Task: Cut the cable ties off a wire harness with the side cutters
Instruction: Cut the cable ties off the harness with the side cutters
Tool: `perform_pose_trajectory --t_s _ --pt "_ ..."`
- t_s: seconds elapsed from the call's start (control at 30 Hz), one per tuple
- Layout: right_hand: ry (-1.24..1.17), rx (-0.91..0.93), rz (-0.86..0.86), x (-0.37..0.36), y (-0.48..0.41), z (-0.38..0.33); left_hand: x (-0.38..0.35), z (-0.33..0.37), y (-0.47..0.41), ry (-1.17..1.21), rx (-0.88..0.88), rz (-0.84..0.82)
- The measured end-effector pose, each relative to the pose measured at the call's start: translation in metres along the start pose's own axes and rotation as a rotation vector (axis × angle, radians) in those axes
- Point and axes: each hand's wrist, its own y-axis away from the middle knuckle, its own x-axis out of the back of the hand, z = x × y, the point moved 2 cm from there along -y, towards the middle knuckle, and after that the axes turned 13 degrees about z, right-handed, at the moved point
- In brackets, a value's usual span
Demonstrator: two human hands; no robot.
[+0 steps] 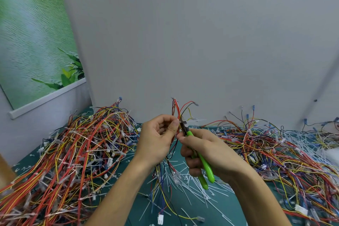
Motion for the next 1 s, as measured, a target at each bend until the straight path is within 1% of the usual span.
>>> perform_pose_trajectory --t_s 0.23,0.43,0.63,0.8,1.0 --pt "-0.054 -0.024 0.007 -0.0006 0.0002 -0.0002 -0.0001 0.0009 -0.0001 0.011 -0.006 0.001" --pt "-0.102 -0.023 -0.05 0.0026 -0.0004 -0.0004 -0.0003 0.0019 0.0014 0.037 0.001 -0.011" --pt "-0.057 -0.02 -0.017 0.0023 -0.0011 0.0008 0.0001 0.0007 0.0007 0.028 0.0 -0.007" --pt "0.026 0.032 0.028 0.0016 0.0011 -0.0003 0.0005 0.002 0.0014 0.028 -0.005 -0.011" --pt "-0.027 0.01 0.0 0.0012 -0.0006 0.0004 -0.0003 0.0035 0.0018 0.037 -0.004 -0.004"
